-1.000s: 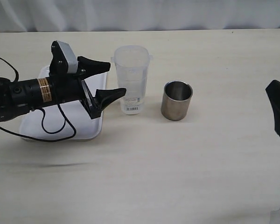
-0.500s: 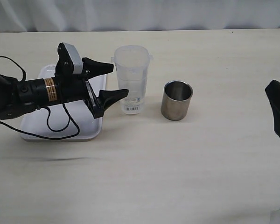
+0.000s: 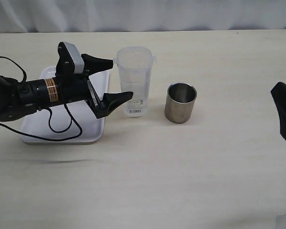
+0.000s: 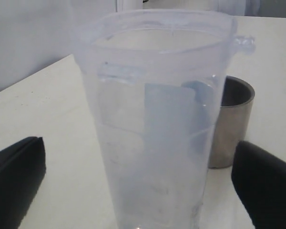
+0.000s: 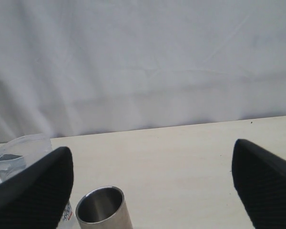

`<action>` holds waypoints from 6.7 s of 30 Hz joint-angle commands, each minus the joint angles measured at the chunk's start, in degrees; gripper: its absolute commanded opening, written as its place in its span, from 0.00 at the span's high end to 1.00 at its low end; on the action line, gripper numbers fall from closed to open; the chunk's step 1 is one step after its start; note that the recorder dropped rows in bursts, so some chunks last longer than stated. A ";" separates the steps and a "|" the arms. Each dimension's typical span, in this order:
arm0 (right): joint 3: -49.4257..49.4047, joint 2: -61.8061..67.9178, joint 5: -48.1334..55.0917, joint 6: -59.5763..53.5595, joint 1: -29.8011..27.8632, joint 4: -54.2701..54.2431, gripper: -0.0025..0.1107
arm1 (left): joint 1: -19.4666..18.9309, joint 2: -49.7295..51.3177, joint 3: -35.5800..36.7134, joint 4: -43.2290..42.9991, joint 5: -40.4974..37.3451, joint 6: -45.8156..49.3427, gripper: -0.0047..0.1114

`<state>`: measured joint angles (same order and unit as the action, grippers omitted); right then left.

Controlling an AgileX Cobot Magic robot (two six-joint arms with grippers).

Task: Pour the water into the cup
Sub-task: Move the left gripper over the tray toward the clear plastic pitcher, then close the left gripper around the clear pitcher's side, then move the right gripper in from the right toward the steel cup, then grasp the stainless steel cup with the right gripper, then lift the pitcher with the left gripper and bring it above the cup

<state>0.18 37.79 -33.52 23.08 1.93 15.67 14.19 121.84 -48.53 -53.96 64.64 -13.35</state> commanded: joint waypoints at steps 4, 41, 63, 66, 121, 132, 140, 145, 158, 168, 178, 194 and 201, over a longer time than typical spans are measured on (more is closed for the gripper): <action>-0.18 0.13 -0.63 0.08 0.18 0.45 0.24 | 2.88 0.28 -0.28 1.37 0.29 2.95 0.05; -0.18 0.13 2.35 2.81 0.18 3.82 0.24 | 9.21 7.48 -9.54 11.15 -1.98 3.84 0.10; -0.18 9.55 -2.88 5.18 0.18 11.21 0.24 | 9.21 7.48 -9.54 9.87 -0.90 -5.83 0.96; -0.18 13.64 -7.21 5.18 0.18 11.88 0.24 | 9.21 7.48 -9.54 9.87 -0.90 -6.36 0.96; 16.53 53.14 -17.62 -1.29 0.18 25.89 0.08 | 9.21 7.48 -9.54 10.57 -0.02 -6.38 0.96; 27.80 69.21 -19.23 -4.01 0.18 30.46 0.08 | 9.21 7.48 -9.54 10.57 -0.02 -6.38 0.96; 32.49 76.03 -22.79 -4.01 0.18 30.46 0.08 | 9.21 7.48 -9.54 10.57 -0.02 -6.38 0.96; 34.62 78.91 -23.64 -4.47 0.18 31.81 0.08 | 9.21 7.48 -9.54 10.57 -0.02 -6.38 0.96; 40.21 84.03 -23.47 -6.00 4.17 31.31 0.08 | 9.21 7.48 -9.54 10.57 -0.02 -6.38 0.96; 40.26 84.03 -23.42 -6.40 4.17 29.79 0.26 | 9.21 7.48 -9.54 11.19 -1.53 -6.27 0.96; 40.26 84.03 -23.17 -6.40 4.17 30.17 0.65 | 9.21 7.48 -9.54 11.19 -2.10 -6.16 0.96; 43.63 84.03 -23.32 -7.26 4.17 30.93 0.94 | 9.21 7.48 -9.54 11.19 -2.25 -5.96 0.96; 45.56 84.03 -23.94 -6.82 4.17 37.96 0.94 | 9.11 4.26 -9.54 11.03 -6.37 -4.72 0.96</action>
<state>45.50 121.71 -56.09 16.25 6.00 52.67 23.37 128.54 -57.80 -43.70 59.86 -18.47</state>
